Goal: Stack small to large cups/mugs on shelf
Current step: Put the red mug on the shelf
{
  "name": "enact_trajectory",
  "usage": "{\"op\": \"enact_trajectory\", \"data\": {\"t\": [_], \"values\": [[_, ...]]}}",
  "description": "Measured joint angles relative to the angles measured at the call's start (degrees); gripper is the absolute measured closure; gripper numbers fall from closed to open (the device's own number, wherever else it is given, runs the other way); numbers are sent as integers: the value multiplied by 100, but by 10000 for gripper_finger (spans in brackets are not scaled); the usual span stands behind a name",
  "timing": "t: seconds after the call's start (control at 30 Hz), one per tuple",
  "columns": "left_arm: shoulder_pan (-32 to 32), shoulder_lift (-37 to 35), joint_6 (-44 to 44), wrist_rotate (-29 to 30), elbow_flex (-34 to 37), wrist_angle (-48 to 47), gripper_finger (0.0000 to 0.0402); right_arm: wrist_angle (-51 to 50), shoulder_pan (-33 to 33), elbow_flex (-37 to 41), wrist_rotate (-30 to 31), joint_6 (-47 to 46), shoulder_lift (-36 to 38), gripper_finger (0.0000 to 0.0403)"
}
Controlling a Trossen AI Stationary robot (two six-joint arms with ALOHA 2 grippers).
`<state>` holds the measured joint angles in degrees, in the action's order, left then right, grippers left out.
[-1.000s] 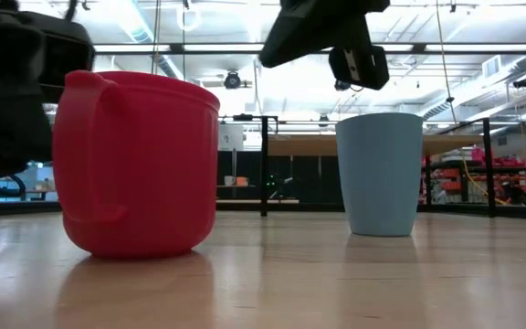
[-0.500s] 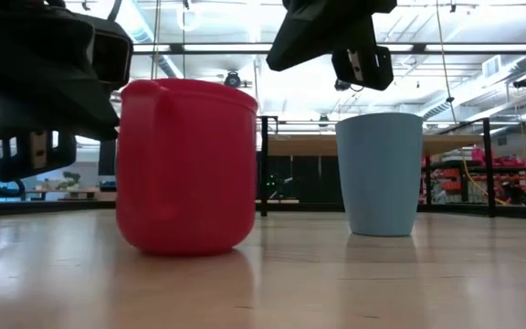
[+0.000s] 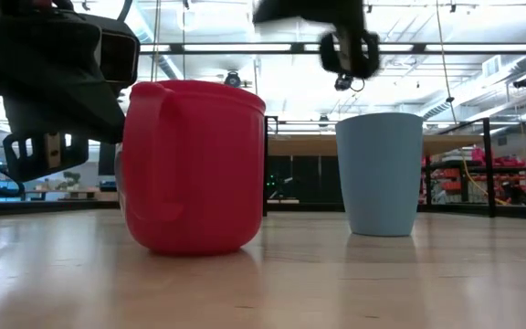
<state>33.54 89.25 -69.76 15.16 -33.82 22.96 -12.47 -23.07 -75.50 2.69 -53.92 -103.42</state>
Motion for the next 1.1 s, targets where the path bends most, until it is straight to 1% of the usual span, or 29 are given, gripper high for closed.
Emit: {"op": "enact_trajectory", "data": {"t": [0.13,0.23,0.37,0.47,0.53,0.63,0.7,0.83,0.97,1.1], "values": [[0,0,12,0,0,0,358,812,39,0,-27,56,102,358],[0,0,47,0,0,8,358,887,147,-2,-67,-8,251,343],[7,2,59,0,0,53,358,793,364,-18,-417,-6,476,325],[7,2,120,-1,0,53,361,212,451,-434,-450,223,540,316],[7,2,147,-1,0,59,362,-721,466,-945,-392,582,478,314],[7,2,147,-2,0,70,361,-2206,495,-1819,-116,1099,222,315],[5,2,148,-2,0,70,359,-2765,538,-2266,-39,1318,37,315],[7,2,145,-2,0,74,358,-3199,570,-2754,-75,1572,-289,315],[6,2,140,-2,0,76,362,-3575,568,-2811,-304,1619,-795,315],[6,2,108,-2,0,79,360,-3686,569,-2811,-342,1675,-1110,315]]}}
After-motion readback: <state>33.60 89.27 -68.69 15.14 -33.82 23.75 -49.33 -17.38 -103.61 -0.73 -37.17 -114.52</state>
